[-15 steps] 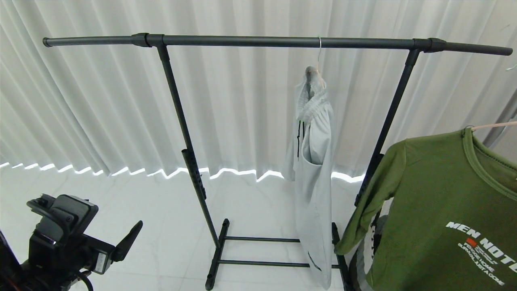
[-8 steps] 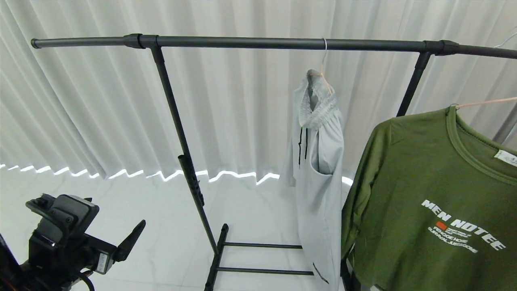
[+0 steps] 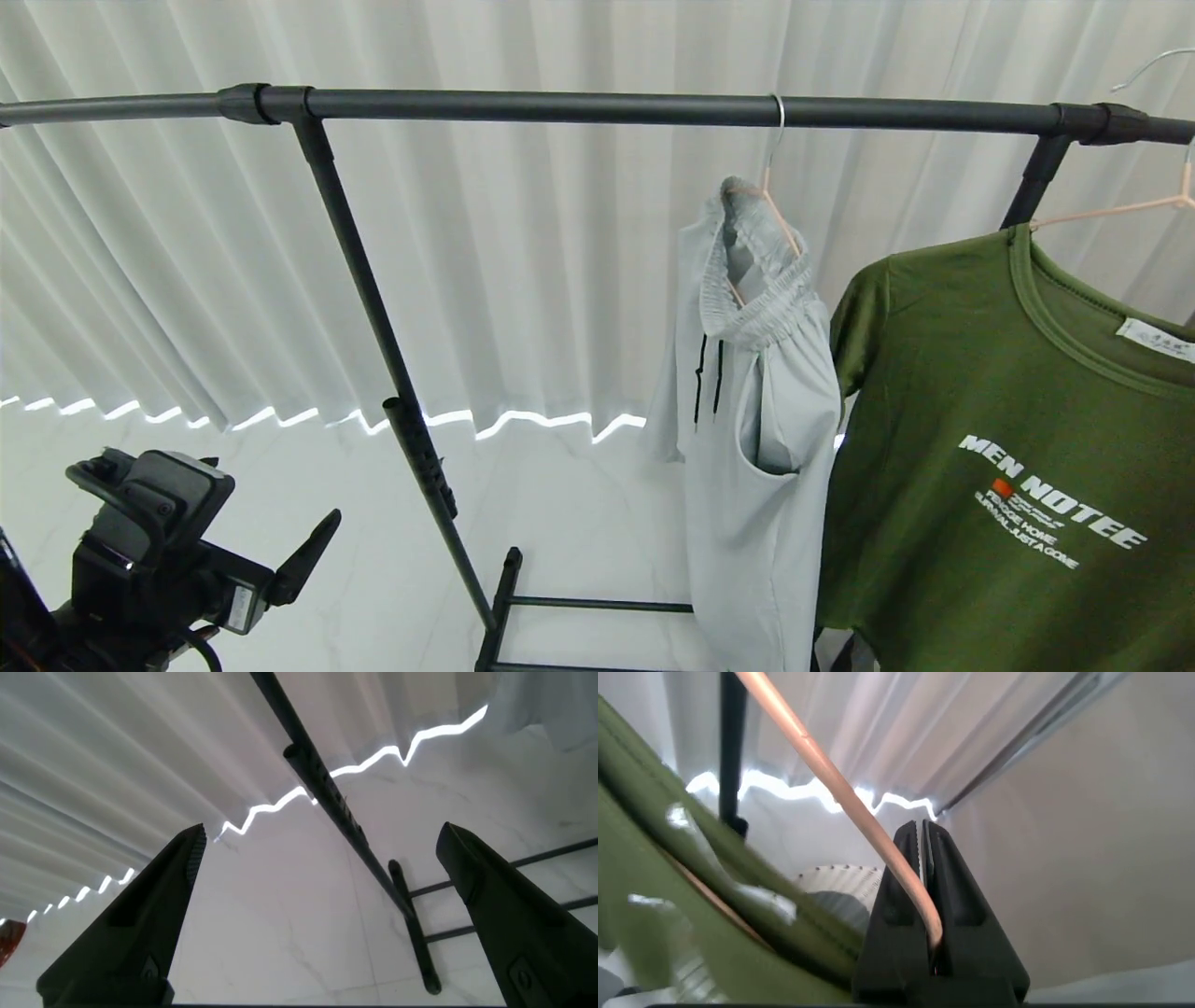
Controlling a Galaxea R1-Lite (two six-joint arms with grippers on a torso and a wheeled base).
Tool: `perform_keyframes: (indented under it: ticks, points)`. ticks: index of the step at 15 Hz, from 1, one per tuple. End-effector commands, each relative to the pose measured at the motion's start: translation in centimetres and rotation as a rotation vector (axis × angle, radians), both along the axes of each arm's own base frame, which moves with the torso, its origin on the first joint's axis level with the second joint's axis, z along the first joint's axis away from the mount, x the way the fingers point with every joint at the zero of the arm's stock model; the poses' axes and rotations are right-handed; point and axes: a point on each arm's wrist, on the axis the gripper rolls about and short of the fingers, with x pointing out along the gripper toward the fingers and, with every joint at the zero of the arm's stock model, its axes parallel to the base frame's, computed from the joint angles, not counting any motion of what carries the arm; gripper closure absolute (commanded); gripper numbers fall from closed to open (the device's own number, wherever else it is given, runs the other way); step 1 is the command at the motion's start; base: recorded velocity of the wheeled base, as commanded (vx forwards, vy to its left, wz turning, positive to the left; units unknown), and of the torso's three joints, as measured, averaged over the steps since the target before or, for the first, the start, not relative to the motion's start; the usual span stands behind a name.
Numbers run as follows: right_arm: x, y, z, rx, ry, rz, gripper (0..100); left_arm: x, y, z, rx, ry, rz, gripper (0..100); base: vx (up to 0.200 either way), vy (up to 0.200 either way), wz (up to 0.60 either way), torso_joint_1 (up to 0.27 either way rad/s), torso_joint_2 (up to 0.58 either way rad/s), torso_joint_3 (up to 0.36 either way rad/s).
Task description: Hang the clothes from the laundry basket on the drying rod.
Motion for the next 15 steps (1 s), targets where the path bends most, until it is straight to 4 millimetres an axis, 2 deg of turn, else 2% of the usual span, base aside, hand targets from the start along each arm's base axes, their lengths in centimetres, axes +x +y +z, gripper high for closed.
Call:
perform_keyframes:
  ticks: [1,8,11,15]
  points:
    - [1.7,0.3,0.2,-0.003,0.019,0.008,100,-0.1,0.0,0.1,0.0,-0.007,0.0,0,0.0,0.0,0.0,0.0,0.0,0.0]
    - [10.5,1.3,0.9,-0.015,0.021,-0.049,100,-0.3,-0.1,0.4,-0.002,-0.024,-0.011,0,0.0,0.0,0.0,0.0,0.0,0.0]
    - [12.0,2.2,0.0,-0.029,0.051,-0.065,100,-0.3,-0.2,0.4,-0.002,-0.024,-0.012,0,0.0,0.0,0.0,0.0,0.0,0.0]
    - [12.3,3.3,-0.3,-0.033,0.062,-0.044,100,-0.3,-0.3,0.4,-0.002,-0.024,-0.02,0,0.0,0.0,0.0,0.0,0.0,0.0]
